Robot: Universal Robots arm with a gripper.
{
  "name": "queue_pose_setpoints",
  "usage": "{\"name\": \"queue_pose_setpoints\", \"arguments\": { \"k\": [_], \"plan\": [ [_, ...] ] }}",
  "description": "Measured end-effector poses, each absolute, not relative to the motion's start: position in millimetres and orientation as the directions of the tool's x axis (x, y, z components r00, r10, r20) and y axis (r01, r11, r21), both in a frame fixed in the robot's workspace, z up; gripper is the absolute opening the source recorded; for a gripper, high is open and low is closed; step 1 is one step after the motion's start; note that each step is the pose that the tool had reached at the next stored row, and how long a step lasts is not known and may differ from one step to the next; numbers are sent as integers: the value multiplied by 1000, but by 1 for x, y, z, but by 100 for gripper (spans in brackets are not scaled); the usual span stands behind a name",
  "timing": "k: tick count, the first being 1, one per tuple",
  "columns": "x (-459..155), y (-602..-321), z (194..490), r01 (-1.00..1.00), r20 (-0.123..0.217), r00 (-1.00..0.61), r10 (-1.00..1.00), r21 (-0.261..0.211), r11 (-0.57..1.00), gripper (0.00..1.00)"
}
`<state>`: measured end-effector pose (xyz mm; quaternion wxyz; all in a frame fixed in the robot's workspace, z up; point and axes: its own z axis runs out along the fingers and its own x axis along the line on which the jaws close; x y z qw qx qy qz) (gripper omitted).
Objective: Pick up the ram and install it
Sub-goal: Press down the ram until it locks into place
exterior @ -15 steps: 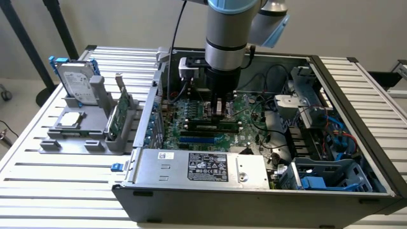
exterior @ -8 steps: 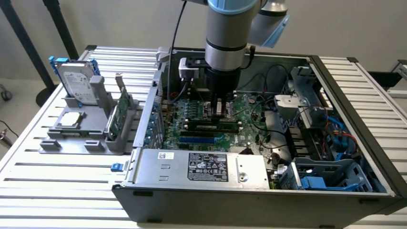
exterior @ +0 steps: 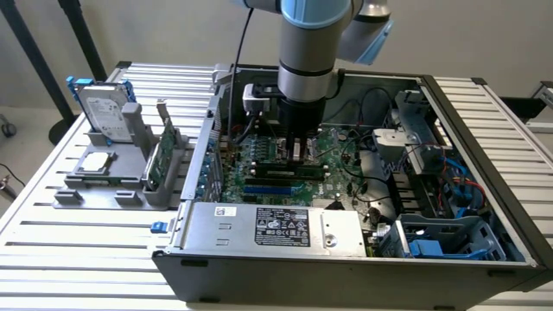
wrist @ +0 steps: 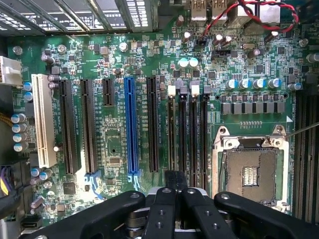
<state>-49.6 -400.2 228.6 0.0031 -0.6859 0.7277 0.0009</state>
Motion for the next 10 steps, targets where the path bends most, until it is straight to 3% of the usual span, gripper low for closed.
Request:
{"name": "queue_pose_setpoints", "arguments": {
  "k": [10],
  "plan": [
    [-50, -400, 245, -998, -7, -59, -998, 2, 59, 11]
  ]
}}
